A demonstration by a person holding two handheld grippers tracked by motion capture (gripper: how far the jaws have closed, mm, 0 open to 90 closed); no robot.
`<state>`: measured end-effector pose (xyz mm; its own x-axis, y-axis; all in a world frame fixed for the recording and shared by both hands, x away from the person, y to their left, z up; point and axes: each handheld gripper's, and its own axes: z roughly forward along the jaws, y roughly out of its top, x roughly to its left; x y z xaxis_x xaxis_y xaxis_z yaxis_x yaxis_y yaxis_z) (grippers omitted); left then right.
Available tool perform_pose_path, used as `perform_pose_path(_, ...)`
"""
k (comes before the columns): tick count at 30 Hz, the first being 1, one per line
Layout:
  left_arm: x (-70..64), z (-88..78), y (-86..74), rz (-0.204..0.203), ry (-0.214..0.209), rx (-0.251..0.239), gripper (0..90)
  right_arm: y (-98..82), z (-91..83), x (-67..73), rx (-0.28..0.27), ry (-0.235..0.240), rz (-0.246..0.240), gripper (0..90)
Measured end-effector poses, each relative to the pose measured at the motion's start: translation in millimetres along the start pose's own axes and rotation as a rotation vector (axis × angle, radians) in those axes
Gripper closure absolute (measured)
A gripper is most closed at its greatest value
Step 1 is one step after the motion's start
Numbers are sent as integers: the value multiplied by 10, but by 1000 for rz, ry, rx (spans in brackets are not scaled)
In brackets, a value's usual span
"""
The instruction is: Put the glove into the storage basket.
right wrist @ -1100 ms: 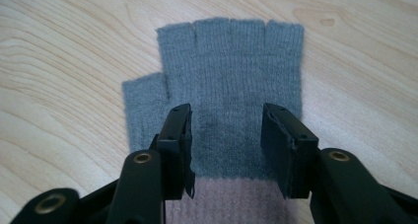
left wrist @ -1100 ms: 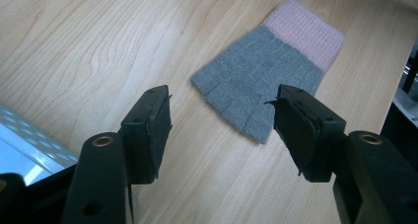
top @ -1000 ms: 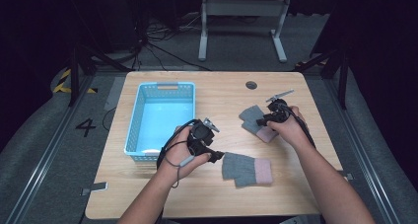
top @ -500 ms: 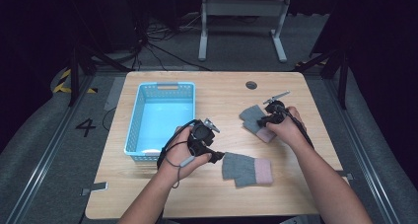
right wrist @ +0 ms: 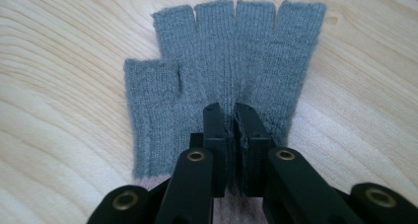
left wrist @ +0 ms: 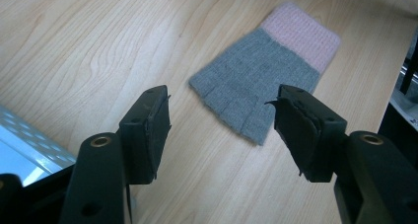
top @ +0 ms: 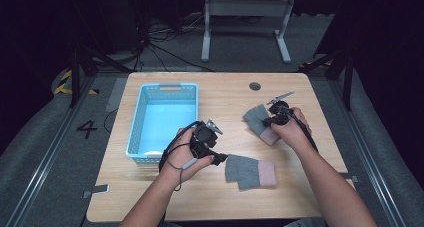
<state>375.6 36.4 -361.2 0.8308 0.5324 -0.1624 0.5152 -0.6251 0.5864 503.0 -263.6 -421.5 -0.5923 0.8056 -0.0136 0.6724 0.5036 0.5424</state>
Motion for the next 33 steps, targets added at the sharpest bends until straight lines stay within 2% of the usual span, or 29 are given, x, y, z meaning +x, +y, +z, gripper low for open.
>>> perform_pose_path(12,-12,8,3,5,0,0,388,18,-327,85,-68,30,-23,849)
perform_pose_path(26,6,-39,1,2,6,-10,386,-24,-675,144,-94,63,-46,845)
perform_pose_path(33,11,-43,0,-2,4,-6,386,-61,-853,171,-109,88,-77,844)
